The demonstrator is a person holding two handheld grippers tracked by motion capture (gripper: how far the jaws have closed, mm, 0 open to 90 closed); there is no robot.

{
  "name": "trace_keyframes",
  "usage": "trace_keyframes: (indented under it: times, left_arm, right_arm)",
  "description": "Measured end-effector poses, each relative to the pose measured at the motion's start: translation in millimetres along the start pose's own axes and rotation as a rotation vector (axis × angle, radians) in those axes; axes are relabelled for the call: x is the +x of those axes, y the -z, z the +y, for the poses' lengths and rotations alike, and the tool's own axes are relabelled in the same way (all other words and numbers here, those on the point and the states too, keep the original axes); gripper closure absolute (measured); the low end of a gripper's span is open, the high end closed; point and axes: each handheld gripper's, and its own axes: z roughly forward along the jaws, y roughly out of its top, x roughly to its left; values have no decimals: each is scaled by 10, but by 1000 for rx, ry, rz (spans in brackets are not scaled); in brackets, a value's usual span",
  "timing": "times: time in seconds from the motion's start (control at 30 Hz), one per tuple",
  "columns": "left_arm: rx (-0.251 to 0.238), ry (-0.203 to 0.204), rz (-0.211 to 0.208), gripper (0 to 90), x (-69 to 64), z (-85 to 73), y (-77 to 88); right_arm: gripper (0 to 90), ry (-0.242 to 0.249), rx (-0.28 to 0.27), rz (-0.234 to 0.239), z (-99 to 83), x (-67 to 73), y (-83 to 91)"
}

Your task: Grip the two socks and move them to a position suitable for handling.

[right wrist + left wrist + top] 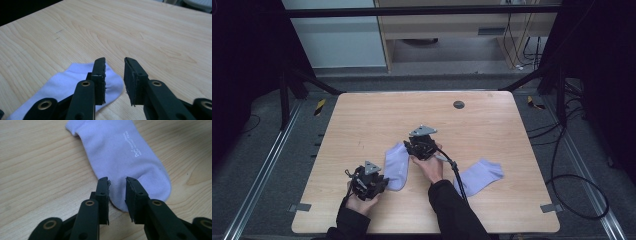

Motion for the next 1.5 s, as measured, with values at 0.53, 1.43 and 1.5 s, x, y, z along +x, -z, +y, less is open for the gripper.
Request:
trace_keyframes:
  times: [0.53,1.43,1.5]
  left_arm:
    - [34,17,15,697,-10,-38,12]
    - [32,42,31,899,148,3,84]
    - [21,48,47,899,185,10,102]
  right_arm:
    - [688,-24,109,-7,-202,-61,-299]
    - [898,-6,93,79,-133,22,126]
    - [898,2,93,76,-152,56,191]
